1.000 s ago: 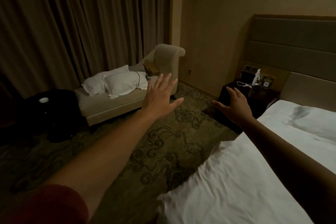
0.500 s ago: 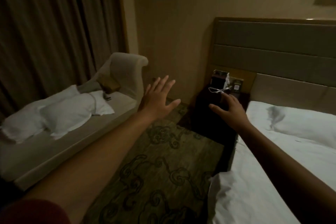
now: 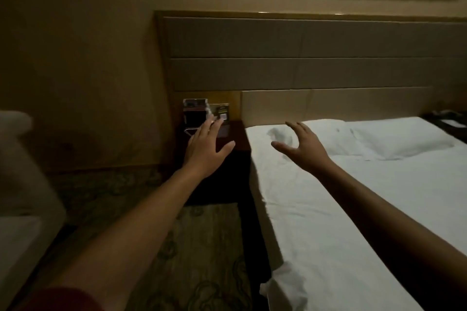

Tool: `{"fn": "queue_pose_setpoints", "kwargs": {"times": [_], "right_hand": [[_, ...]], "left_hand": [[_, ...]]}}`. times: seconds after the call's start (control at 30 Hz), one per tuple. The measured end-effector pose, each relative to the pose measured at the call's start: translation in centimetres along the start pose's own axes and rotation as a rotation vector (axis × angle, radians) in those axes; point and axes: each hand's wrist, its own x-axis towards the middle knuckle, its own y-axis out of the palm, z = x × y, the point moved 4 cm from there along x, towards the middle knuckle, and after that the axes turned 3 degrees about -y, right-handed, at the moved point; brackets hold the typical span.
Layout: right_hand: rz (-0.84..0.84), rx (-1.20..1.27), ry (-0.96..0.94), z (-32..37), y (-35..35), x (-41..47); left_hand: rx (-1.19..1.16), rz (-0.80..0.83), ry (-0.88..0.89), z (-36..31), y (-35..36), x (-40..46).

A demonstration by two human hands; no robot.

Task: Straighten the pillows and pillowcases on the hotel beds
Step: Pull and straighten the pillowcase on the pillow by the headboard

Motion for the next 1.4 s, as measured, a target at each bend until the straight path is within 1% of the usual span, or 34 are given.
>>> {"fn": "queue_pose_setpoints", "kwargs": {"times": [0.03, 0.1, 0.13, 0.2, 0.23, 0.3, 0.33, 0.4, 0.53, 0.6, 0.67, 0.73, 0.9, 1.0, 1.07, 1.13, 1.2, 1.23, 1.3, 1.4], "right_hand": [[-0.047, -0.023, 0.053, -2.2, 0.3, 3.0], [-0.055, -0.027, 0.098, -3.3, 0.0, 3.8], [-0.109, -0.051, 0.146, -6.4, 1.6, 8.4], [-0.098, -0.045, 0.187, -7.4, 2.3, 9.6], [-0.11, -0.048, 0.212, -10.8, 4.1, 14.7], [-0.097, -0.054, 0.221, -12.2, 5.0, 18.3], [-0.096, -0.054, 0.241, -13.3, 5.5, 20.7], [-0.111, -0.037, 0.298, -14.7, 5.7, 24.9], [-0.105, -0.062, 0.343, -17.7, 6.3, 32.5], [-0.14, -0.05, 0.387, -20.8, 7.7, 37.5], [-0.142, -0.033, 0.417, -22.5, 8.6, 39.7], [-0.15, -0.048, 0.46, -25.9, 10.4, 43.5], [-0.213, -0.028, 0.59, -32.9, 12.2, 53.4], [-0.232, -0.013, 0.64, -36.1, 12.1, 57.6], [-0.261, 0.022, 0.705, -39.2, 12.2, 59.5], [-0.316, 0.081, 0.822, -42.8, 12.6, 60.4], [-0.381, 0.198, 0.961, -46.5, 13.8, 60.2], [-0.403, 0.269, 1.02, -49.2, 15.2, 60.3], [-0.386, 0.373, 1.119, -54.2, 18.7, 60.0], [-0.298, 0.493, 1.295, -62.6, 25.3, 58.2]], "left_hand": [[-0.059, 0.017, 0.038, 0.1, 2.5, 4.3], [-0.012, 0.008, 0.089, -0.5, 3.8, 5.8], [-0.033, 0.024, 0.141, 0.3, 7.3, 11.8], [0.005, 0.039, 0.191, 0.5, 8.7, 14.4], [-0.011, 0.056, 0.18, 1.4, 12.0, 20.7], [0.009, 0.075, 0.193, 2.0, 13.9, 25.3], [0.007, 0.088, 0.171, 2.5, 15.0, 28.1], [-0.001, 0.106, 0.19, 2.4, 16.3, 33.5], [-0.072, 0.071, 0.22, 1.6, 19.1, 44.7], [-0.121, 0.09, 0.215, 1.4, 22.7, 51.7], [-0.124, 0.093, 0.242, 0.9, 25.0, 55.0], [-0.133, 0.109, 0.29, 0.7, 28.7, 60.0], [-0.19, 0.195, 0.366, 0.5, 37.3, 71.6], [-0.191, 0.255, 0.362, 0.3, 41.6, 76.6], [-0.19, 0.301, 0.374, -0.3, 44.5, 79.6], [-0.198, 0.34, 0.373, -0.9, 47.6, 81.6], [-0.209, 0.361, 0.361, -1.0, 50.6, 82.5], [-0.223, 0.375, 0.357, -0.9, 53.2, 82.9], [-0.213, 0.438, 0.357, 0.0, 57.9, 83.1], [-0.134, 0.626, 0.387, 1.8, 65.9, 83.5]]}}
